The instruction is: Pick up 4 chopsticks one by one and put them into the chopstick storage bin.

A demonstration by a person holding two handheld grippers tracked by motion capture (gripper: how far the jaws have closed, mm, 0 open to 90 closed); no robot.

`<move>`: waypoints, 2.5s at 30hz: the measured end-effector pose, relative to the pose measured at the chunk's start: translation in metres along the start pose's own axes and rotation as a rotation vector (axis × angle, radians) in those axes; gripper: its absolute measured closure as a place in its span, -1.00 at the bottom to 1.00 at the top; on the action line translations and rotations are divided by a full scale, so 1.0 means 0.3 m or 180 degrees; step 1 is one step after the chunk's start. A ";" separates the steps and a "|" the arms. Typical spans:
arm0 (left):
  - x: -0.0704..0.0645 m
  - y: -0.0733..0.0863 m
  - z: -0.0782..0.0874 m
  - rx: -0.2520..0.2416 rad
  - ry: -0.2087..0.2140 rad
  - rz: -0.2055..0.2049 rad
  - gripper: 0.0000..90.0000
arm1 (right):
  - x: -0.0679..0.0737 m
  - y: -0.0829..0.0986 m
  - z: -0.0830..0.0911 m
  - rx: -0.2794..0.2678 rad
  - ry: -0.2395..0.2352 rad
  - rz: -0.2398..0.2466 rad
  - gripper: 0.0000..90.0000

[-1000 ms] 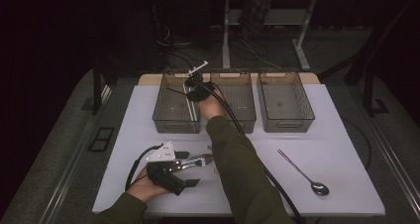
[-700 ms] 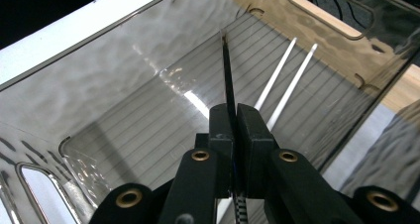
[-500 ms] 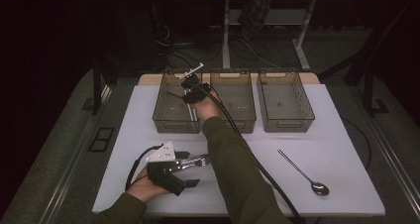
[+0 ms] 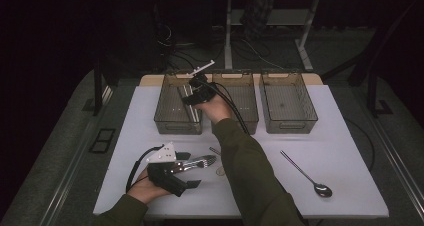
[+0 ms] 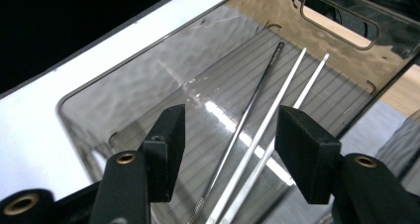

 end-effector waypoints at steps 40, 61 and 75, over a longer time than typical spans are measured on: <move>0.014 0.004 -0.005 0.0011 -0.0118 0.0051 -0.95 | -0.146 0.399 0.397 -0.0472 -0.0452 0.0157 -0.25; 0.011 0.008 -0.012 0.0064 -0.0135 0.0042 -0.95 | -0.184 0.717 0.495 -0.0213 -0.0433 0.0234 -0.33; 0.005 0.009 -0.014 0.0081 -0.0133 0.0037 -0.95 | -0.143 0.818 0.527 -0.0063 -0.0539 0.0220 -0.06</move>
Point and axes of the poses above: each handheld gripper's, and its own axes: z roughly backward along the jaws, y roughly out of its underside, x roughly to its left, the point moved 3 cm from there along -z, roughly forward along the jaws, and after that the axes turned 13 degrees about y, right-handed, at the moved point
